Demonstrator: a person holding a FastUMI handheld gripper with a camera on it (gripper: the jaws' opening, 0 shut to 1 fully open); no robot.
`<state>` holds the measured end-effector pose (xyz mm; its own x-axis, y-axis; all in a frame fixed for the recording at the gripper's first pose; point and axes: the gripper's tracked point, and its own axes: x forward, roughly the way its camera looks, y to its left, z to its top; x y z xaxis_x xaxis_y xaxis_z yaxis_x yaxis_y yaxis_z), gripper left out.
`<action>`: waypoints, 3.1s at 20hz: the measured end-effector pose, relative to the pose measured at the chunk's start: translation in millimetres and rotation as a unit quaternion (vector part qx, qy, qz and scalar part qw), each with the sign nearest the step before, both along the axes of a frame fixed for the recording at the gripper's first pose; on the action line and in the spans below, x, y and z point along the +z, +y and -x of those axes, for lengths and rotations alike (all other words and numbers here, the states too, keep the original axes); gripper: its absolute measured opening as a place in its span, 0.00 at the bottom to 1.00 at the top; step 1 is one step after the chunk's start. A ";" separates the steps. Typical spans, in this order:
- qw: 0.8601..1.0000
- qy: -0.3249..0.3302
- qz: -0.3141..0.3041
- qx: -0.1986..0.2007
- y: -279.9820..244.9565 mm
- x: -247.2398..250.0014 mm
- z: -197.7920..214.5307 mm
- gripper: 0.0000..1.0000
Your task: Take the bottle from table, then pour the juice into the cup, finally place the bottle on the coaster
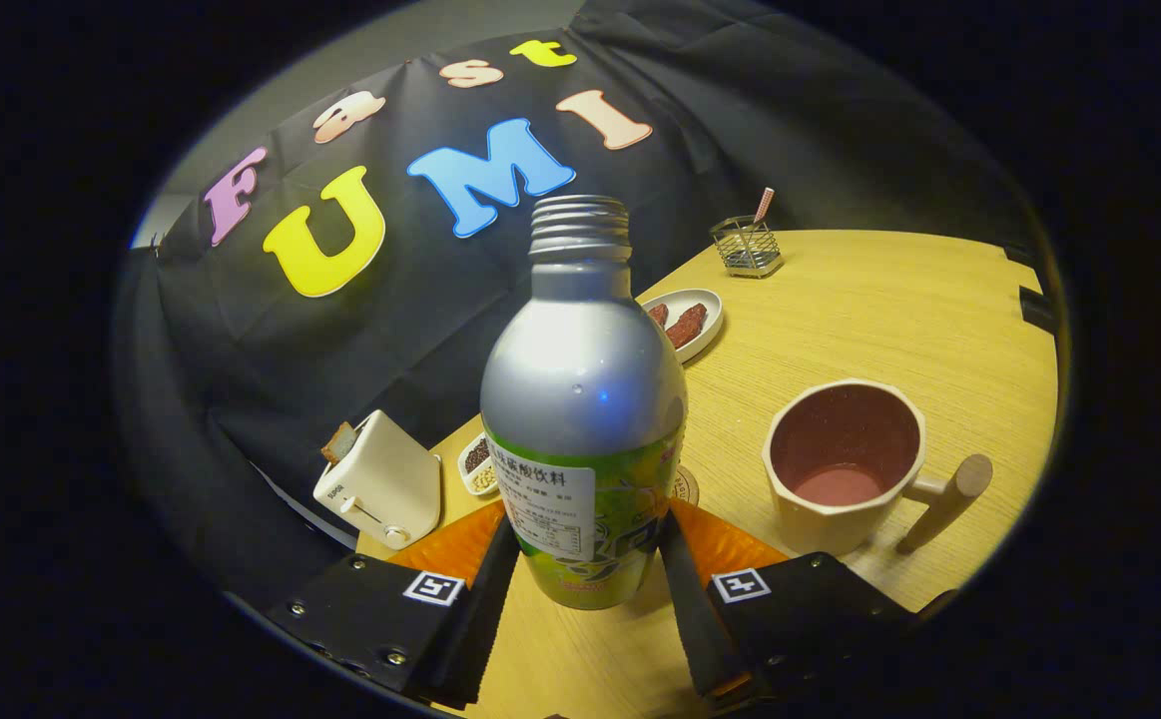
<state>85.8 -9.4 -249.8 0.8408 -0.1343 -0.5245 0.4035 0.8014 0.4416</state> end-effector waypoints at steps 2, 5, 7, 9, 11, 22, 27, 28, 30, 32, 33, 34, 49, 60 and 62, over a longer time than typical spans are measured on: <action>1.000 0.008 0.019 0.003 -1.5 -4.2 -9.5 0.76; 0.998 0.014 0.060 0.001 -6.5 -8.2 -19.2 0.75; 0.996 0.019 0.087 -0.001 -12.2 -10.8 -25.0 0.76; 0.993 0.024 0.114 0.000 -17.2 -13.5 -30.4 0.75; 0.990 0.028 0.136 0.005 -19.4 -17.7 -34.6 0.76; 0.981 0.046 0.186 0.015 -32.0 -46.3 -56.8 0.76; 0.979 0.043 0.198 0.031 -28.3 -57.4 -67.6 0.76; 0.978 0.041 0.201 0.031 -28.6 -57.3 -68.6 0.76; 0.976 0.038 0.213 0.029 -31.2 -54.7 -69.0 0.76; 0.976 0.041 0.213 0.031 -32.5 -58.6 -70.2 0.77; 0.976 0.043 0.213 0.034 -32.0 -61.0 -70.0 0.77; 0.975 0.047 0.213 0.037 -31.7 -64.3 -69.4 0.77; 0.977 0.031 0.201 0.071 -11.7 -37.1 -45.6 0.99; 0.968 -0.061 0.212 0.118 10.8 83.4 -5.8 0.99; 0.967 -0.074 0.212 0.123 11.0 99.8 4.0 0.99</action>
<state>81.8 1.6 -150.0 0.9359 -0.0983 -0.3382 0.1361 0.9866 0.0897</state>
